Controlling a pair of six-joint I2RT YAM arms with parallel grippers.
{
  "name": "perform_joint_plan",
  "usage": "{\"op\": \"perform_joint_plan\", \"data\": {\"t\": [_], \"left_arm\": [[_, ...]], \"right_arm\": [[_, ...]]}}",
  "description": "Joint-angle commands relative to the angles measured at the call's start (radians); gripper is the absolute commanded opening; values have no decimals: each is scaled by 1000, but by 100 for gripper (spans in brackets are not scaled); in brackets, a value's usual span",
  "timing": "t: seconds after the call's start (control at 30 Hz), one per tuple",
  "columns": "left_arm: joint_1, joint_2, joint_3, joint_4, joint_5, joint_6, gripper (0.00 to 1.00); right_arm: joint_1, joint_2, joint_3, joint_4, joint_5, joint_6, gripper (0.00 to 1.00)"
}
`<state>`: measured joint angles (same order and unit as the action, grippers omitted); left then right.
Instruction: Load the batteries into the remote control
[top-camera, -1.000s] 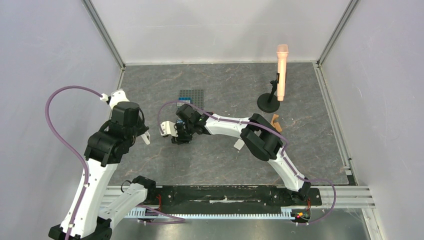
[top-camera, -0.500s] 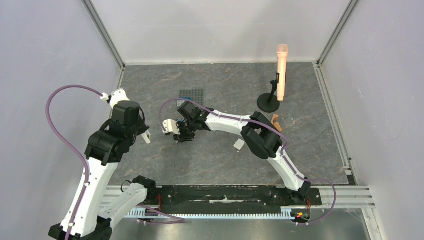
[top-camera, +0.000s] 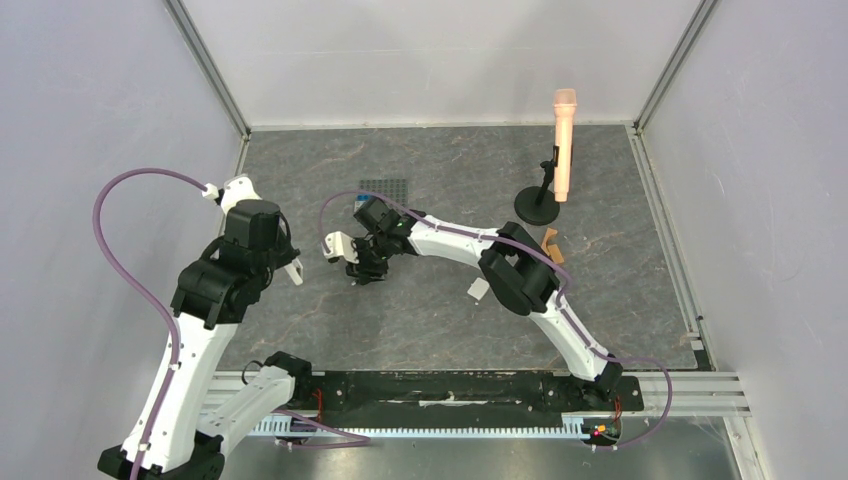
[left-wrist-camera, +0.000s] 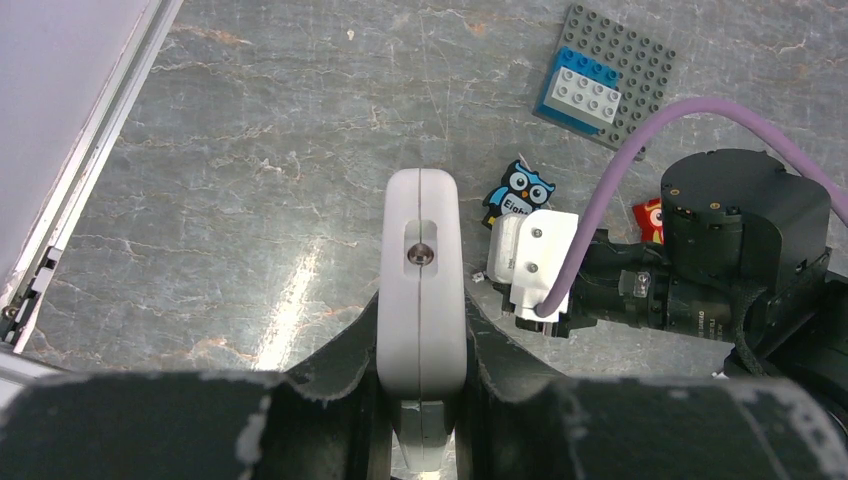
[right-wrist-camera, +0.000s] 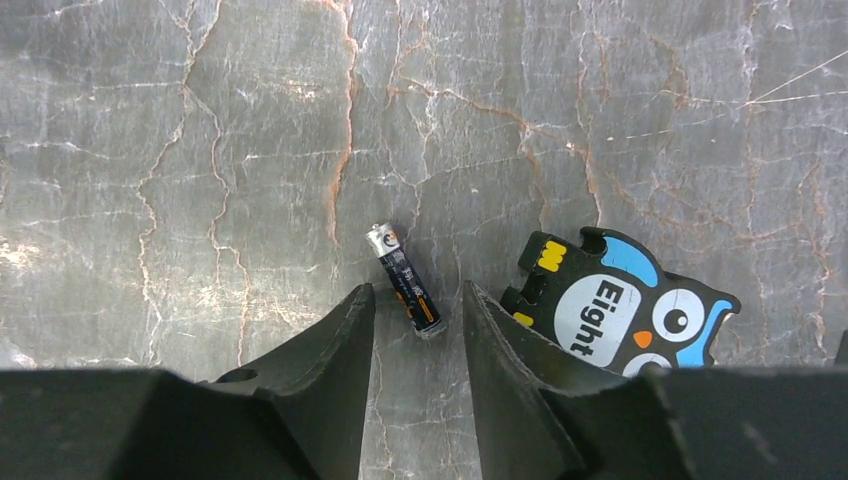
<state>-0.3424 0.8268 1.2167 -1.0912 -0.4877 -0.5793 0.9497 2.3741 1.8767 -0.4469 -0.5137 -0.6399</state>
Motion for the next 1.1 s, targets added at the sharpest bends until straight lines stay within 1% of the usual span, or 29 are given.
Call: {"op": "perform_joint_plan", "data": {"t": [0.0,0.07,0.2,0.27,0.33,0.4,0.47,0.6,0.67,0.77,0.83,0.9,1.07], "left_arm": [[5,-1,12,52,-6,1,2],[5,0,12,53,-5,1,2],[5,3,12,54,-3,2,2],[6,4,12,54,-4,1,2],[5,3,12,54,-1,1,2],[5,4,11,56,5,2,2],[5,2,7,55,13,1,2],[5,-4,-7,62,49,5,2],[5,-9,-17,76,93,18,2],[6,-20,-45,105,196,52,2],[6,-37,-77,143,289,92,2],[6,-62,-116,194,419,139,2],[5,-155,-217,360,800,241,2]], "right_arm": [[8,125,-7,-134,45,5,39],[8,128,-8,-143,40,5,37],[8,130,-8,-156,30,8,30],[8,127,-12,-160,33,12,23],[8,109,-33,-156,30,2,11],[8,79,-78,-128,45,13,4],[8,32,-129,-89,64,34,0],[8,-83,-258,-6,78,103,0],[8,-159,-345,55,88,152,0],[9,-311,-506,150,117,240,0],[8,-416,-621,205,139,313,1],[7,-512,-736,240,171,387,1],[8,-717,-956,281,244,564,3]]}}
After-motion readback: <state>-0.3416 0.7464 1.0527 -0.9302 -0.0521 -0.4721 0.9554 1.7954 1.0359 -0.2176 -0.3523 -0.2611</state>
